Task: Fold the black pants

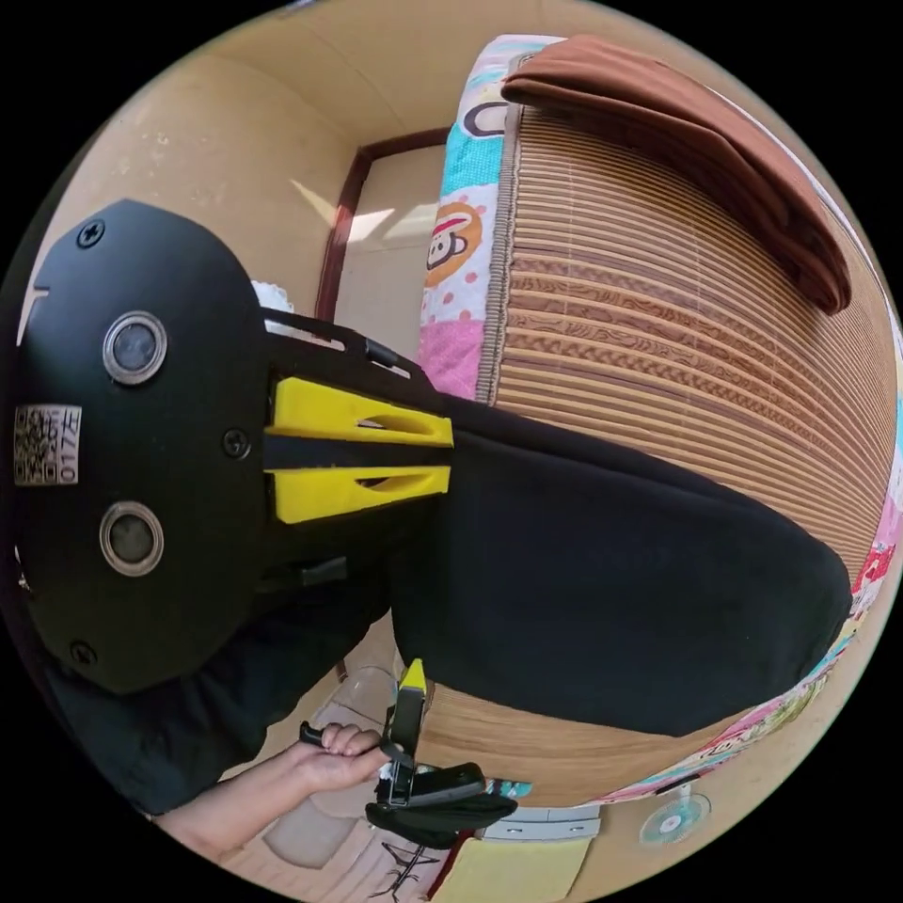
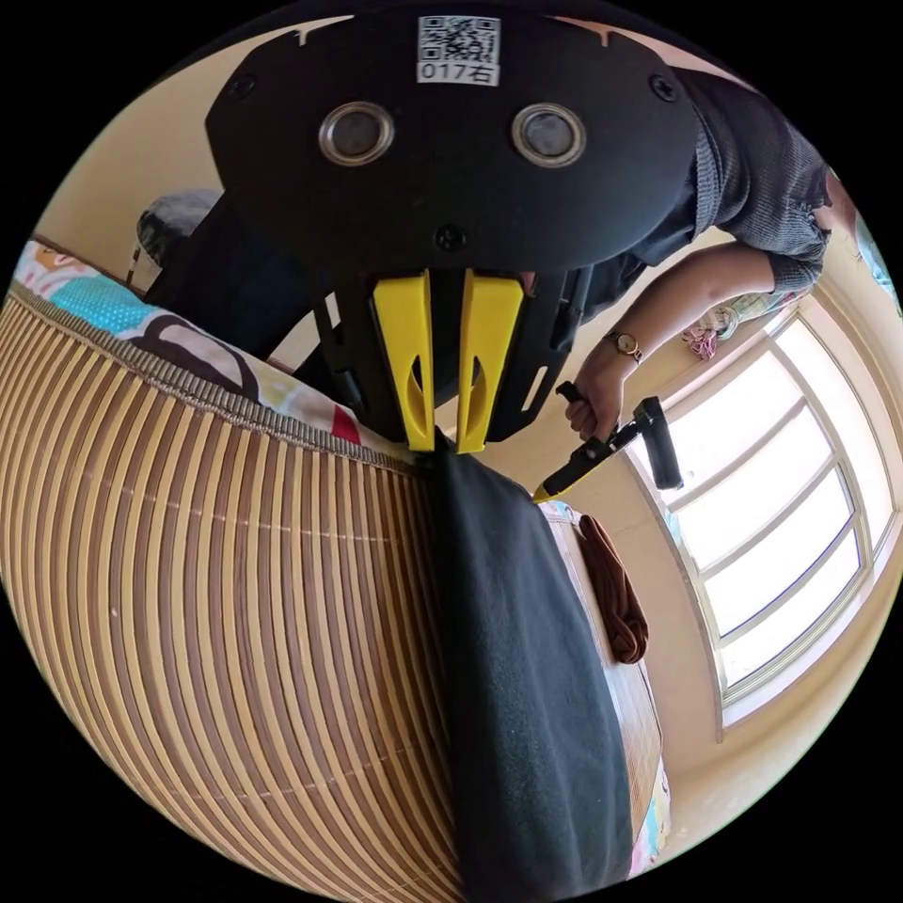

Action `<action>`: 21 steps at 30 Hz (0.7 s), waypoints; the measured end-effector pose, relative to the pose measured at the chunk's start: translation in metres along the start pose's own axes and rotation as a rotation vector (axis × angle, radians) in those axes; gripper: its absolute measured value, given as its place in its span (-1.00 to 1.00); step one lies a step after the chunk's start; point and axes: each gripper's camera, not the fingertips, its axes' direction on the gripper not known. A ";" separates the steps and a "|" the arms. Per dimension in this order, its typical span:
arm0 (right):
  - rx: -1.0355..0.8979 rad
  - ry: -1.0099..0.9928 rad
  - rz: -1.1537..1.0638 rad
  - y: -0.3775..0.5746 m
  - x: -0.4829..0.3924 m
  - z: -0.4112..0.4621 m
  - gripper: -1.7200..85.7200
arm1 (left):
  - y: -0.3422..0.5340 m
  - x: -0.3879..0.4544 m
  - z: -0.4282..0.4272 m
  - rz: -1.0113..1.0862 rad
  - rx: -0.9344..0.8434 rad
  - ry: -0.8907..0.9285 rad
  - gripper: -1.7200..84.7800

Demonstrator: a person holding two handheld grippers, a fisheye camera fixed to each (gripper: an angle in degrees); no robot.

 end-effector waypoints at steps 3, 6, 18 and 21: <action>-0.022 0.012 -0.023 -0.006 -0.002 -0.003 -0.89 | 0.006 0.002 -0.020 -0.060 0.136 -0.013 -0.77; -0.031 0.023 -0.027 -0.010 0.001 -0.004 -0.90 | -0.003 0.009 -0.014 0.030 0.095 0.089 -0.76; -0.006 -0.013 -0.006 -0.012 0.027 -0.002 -0.92 | -0.016 0.030 0.022 0.090 -0.010 0.039 -0.91; 0.016 -0.079 -0.077 -0.002 0.023 -0.004 -0.93 | -0.012 0.040 0.005 0.219 -0.032 0.021 -0.94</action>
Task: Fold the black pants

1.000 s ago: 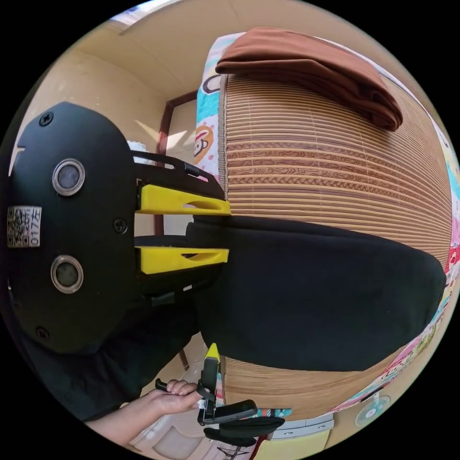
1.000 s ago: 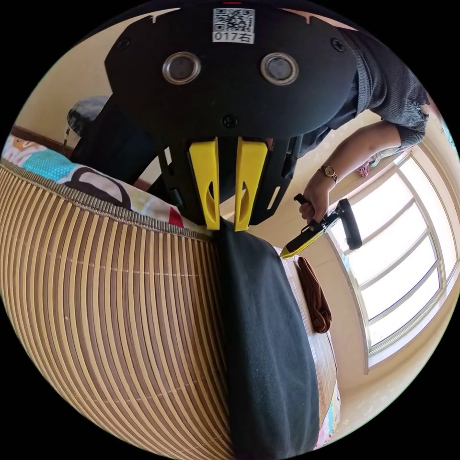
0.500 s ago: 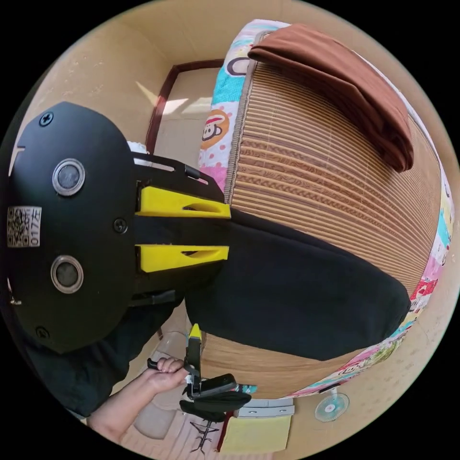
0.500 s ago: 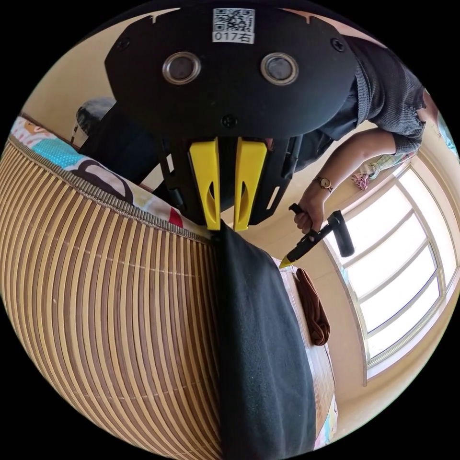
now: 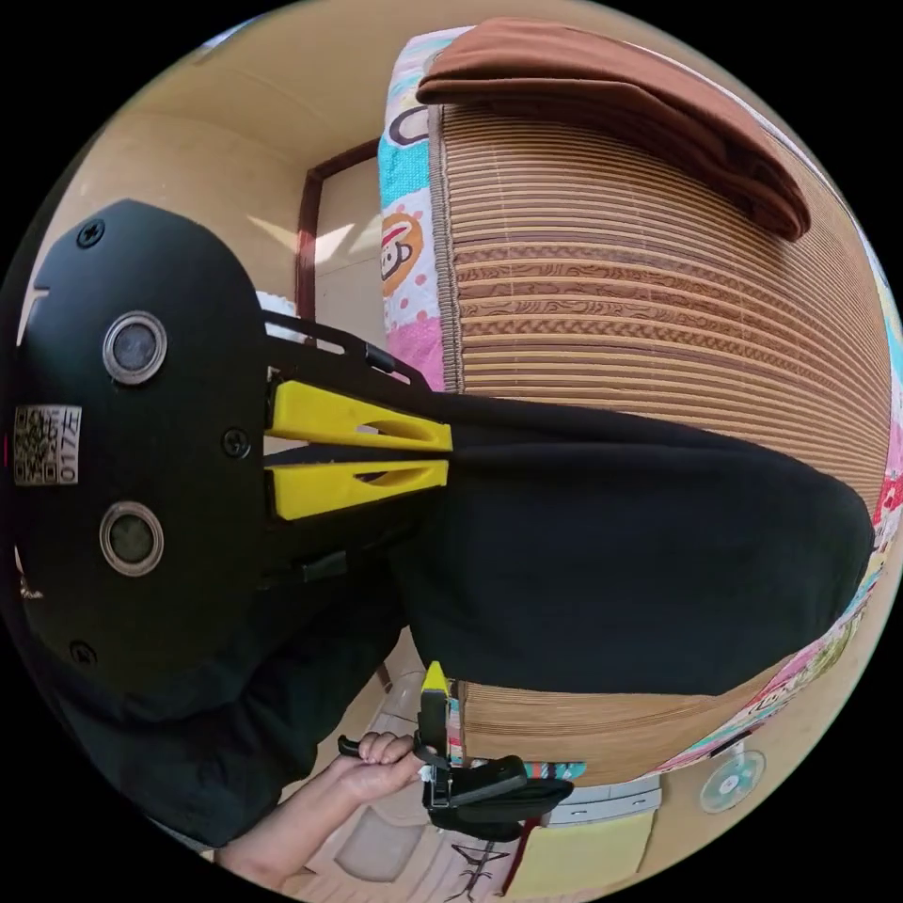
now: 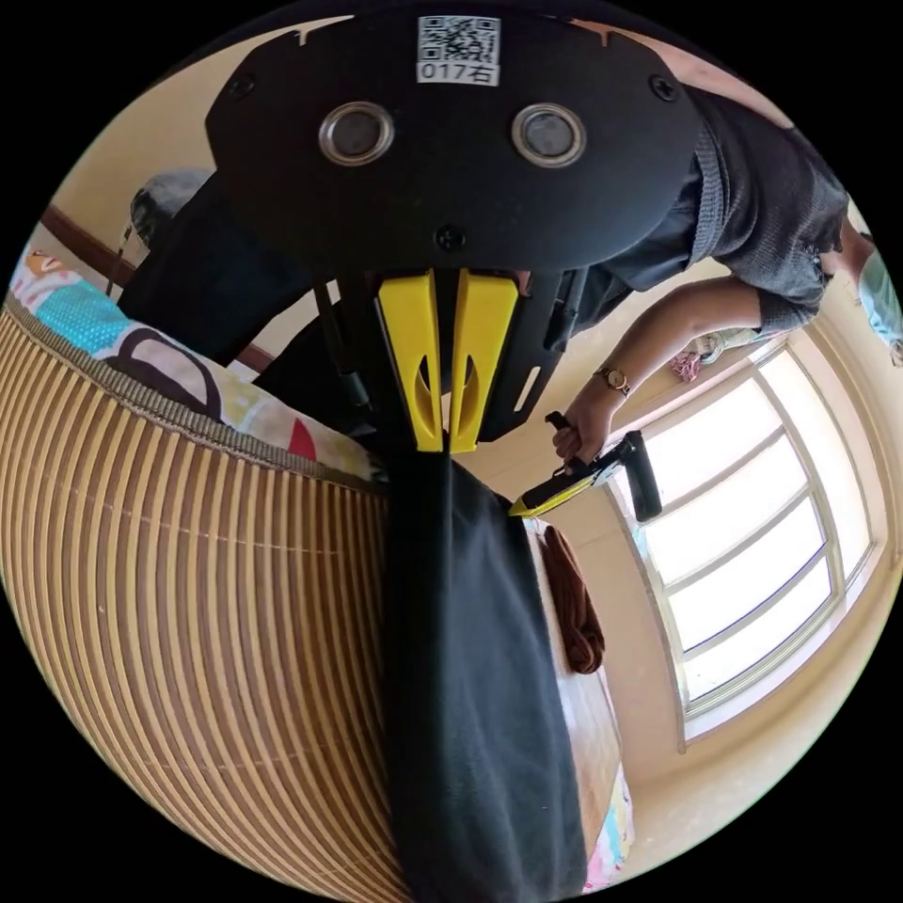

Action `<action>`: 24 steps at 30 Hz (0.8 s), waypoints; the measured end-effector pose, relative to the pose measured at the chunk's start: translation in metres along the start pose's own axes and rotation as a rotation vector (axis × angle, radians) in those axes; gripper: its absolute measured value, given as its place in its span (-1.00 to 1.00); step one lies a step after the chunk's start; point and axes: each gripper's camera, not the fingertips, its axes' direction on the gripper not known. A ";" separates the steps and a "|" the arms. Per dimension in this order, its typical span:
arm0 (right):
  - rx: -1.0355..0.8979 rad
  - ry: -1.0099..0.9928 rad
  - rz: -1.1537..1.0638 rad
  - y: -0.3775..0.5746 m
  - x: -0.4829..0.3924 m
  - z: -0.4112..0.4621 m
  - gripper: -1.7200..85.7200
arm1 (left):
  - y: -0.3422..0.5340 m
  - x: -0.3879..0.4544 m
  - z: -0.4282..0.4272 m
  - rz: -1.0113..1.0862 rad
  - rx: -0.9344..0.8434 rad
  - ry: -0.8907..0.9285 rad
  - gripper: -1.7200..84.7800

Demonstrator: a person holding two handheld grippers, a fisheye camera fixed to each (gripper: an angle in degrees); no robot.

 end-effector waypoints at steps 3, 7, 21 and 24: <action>0.014 -0.107 -0.008 0.009 0.005 0.005 -0.92 | 0.017 -0.006 -0.036 0.088 0.075 0.014 -0.95; -0.008 -0.003 0.048 0.006 0.030 0.027 -0.90 | 0.024 -0.027 -0.045 0.022 0.092 0.053 -0.94; 0.347 -0.127 0.072 -0.012 0.136 -0.060 -0.68 | -0.108 -0.085 -0.040 -0.010 0.136 0.360 -0.67; 0.370 -0.194 0.077 -0.026 0.161 -0.062 -0.68 | -0.143 -0.091 -0.037 0.021 0.119 0.390 -0.65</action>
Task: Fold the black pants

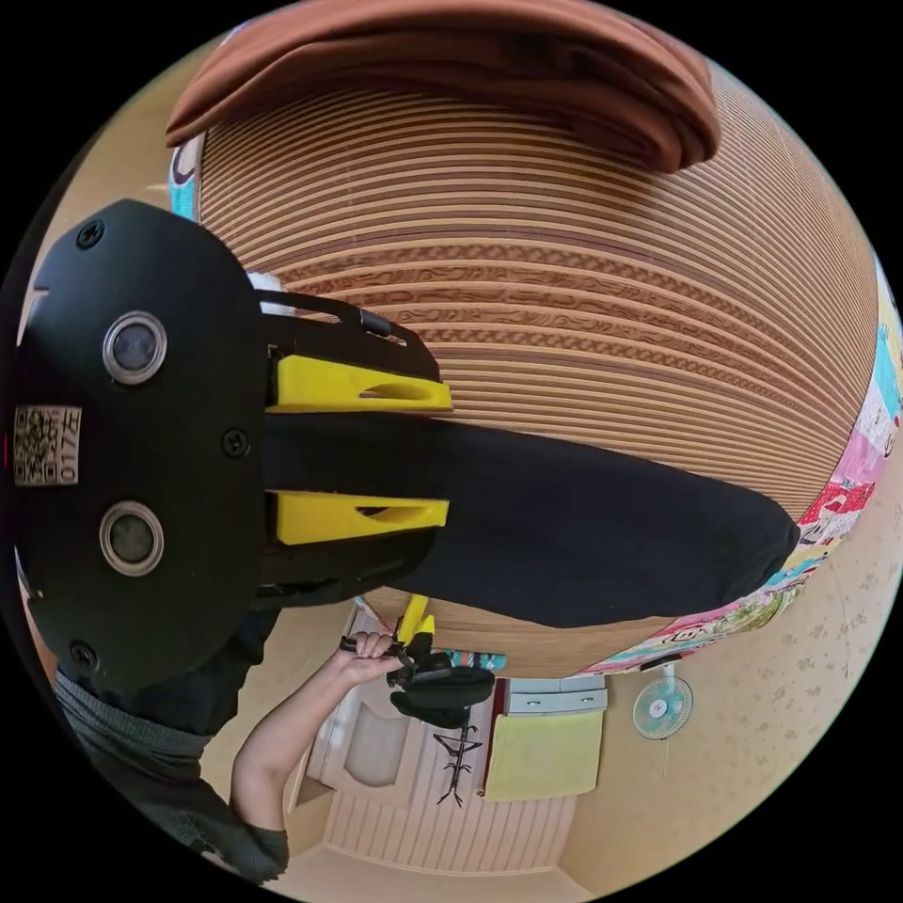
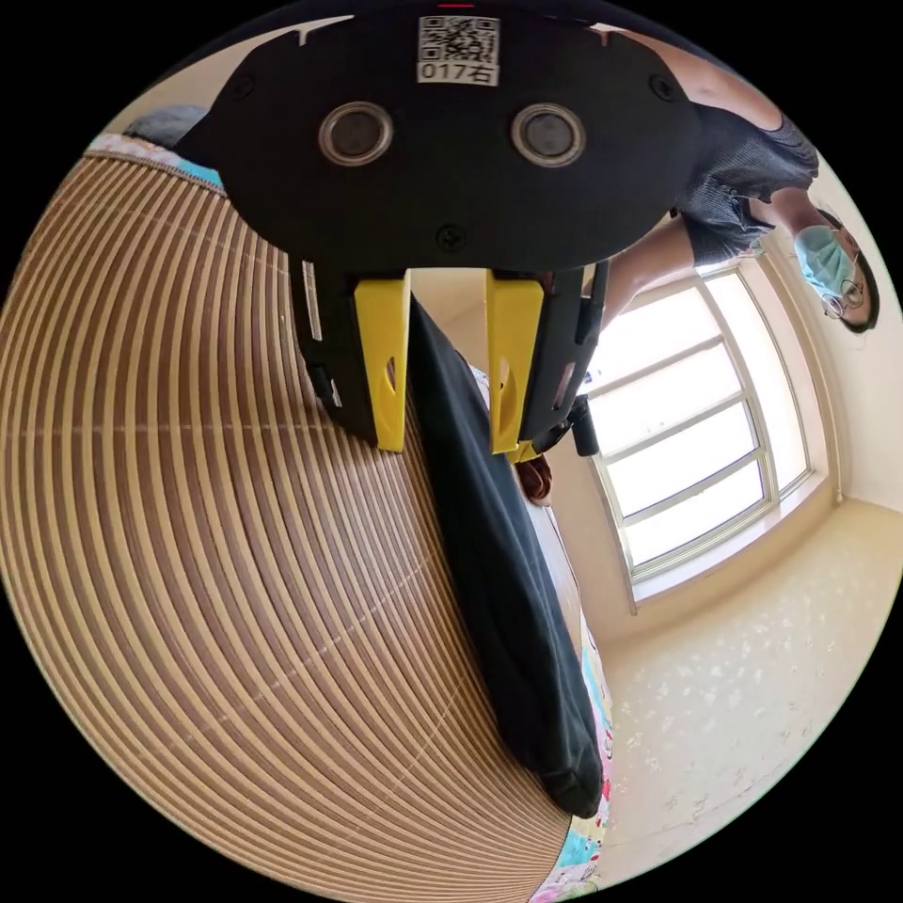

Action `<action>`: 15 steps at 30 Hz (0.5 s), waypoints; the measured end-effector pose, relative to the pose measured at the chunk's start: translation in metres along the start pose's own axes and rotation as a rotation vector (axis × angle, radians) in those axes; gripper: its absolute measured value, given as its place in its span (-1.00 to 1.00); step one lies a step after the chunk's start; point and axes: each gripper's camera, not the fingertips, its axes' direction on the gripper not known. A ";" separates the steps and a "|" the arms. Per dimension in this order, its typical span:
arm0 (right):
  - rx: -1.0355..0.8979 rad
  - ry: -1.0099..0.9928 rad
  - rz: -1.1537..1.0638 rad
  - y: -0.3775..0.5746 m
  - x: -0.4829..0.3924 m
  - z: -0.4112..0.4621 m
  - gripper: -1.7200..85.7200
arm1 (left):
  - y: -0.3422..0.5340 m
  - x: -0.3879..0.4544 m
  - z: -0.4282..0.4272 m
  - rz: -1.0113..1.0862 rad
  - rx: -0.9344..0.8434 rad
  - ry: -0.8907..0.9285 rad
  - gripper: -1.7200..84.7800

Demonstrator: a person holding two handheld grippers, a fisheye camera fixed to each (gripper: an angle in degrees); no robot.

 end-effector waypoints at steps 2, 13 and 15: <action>-0.024 -0.028 0.006 -0.007 0.018 0.013 -0.72 | -0.016 -0.003 0.007 0.018 -0.028 0.012 -0.66; -0.027 -0.301 0.038 0.040 0.113 0.026 -0.87 | 0.009 -0.026 0.036 0.062 -0.231 0.090 -0.87; -0.034 -0.348 -0.001 0.058 0.122 0.017 -0.88 | 0.032 -0.022 0.023 0.097 -0.180 0.153 -0.89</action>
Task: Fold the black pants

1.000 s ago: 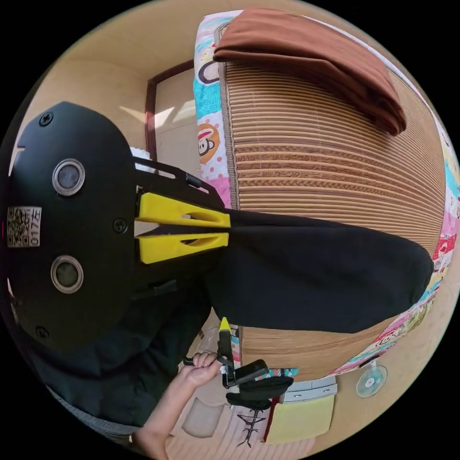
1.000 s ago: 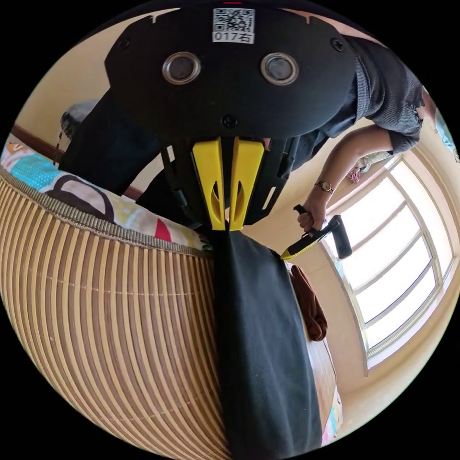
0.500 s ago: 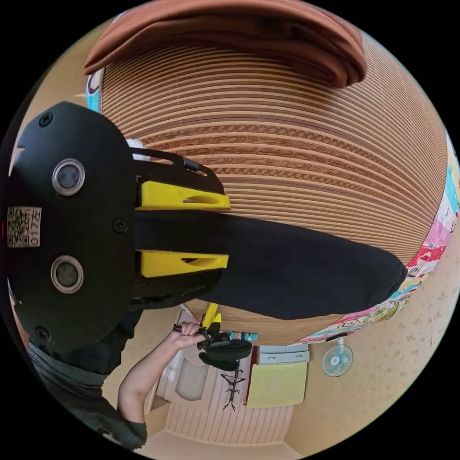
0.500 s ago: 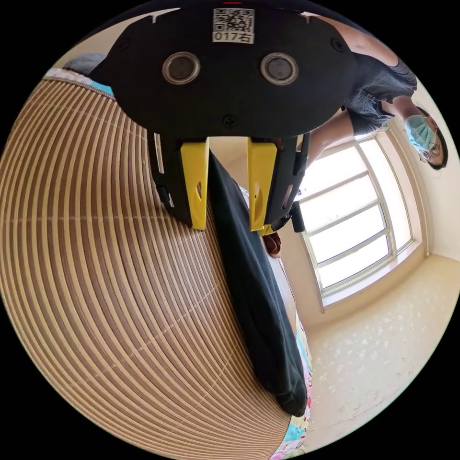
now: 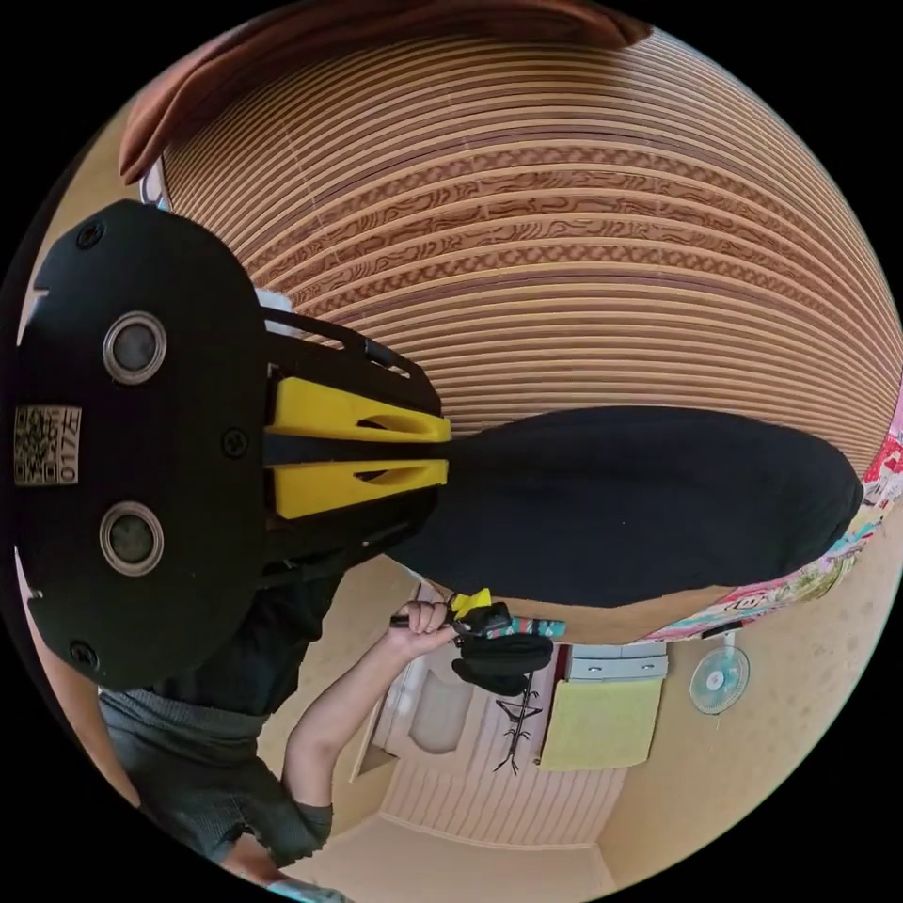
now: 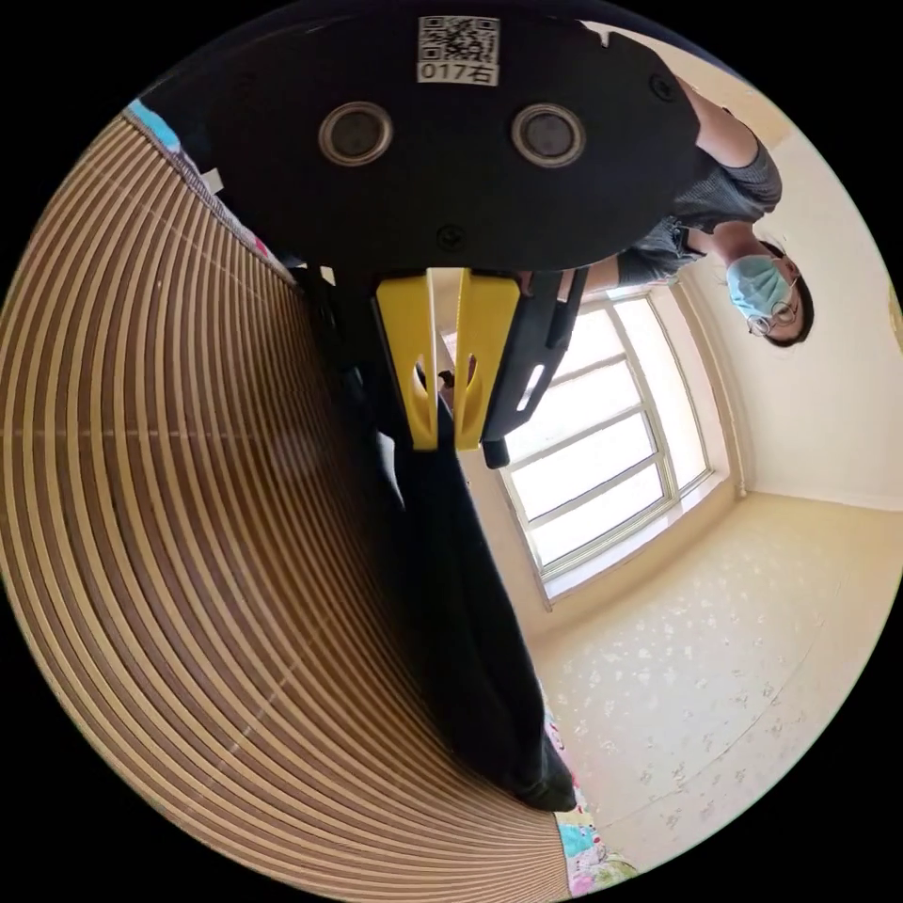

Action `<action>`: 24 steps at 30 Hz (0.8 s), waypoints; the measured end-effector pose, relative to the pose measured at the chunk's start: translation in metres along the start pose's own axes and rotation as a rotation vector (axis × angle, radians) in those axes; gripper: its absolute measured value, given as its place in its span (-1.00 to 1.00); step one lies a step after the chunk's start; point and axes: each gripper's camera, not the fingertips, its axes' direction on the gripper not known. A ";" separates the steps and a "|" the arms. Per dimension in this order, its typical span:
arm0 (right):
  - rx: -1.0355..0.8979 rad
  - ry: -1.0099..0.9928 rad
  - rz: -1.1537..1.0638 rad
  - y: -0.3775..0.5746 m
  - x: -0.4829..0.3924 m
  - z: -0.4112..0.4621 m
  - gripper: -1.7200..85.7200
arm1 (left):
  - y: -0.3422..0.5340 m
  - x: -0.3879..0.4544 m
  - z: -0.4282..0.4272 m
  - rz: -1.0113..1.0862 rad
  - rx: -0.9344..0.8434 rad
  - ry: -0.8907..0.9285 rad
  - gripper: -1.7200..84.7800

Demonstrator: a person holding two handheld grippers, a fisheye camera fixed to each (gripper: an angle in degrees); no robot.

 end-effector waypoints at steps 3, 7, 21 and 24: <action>-0.039 -0.011 -0.074 0.033 -0.003 -0.019 -0.89 | 0.037 0.016 -0.006 0.099 0.033 0.159 -0.90; -0.053 -0.132 -0.192 0.085 -0.016 -0.057 -0.90 | 0.085 0.044 -0.022 0.212 0.088 0.333 -0.91; -0.110 -0.241 -0.961 0.238 -0.251 -0.160 -0.91 | 0.226 0.307 -0.131 0.882 0.528 0.486 -0.93; -0.165 -0.236 -1.117 0.276 -0.304 -0.166 -0.91 | 0.258 0.365 -0.156 1.090 0.569 0.467 -0.92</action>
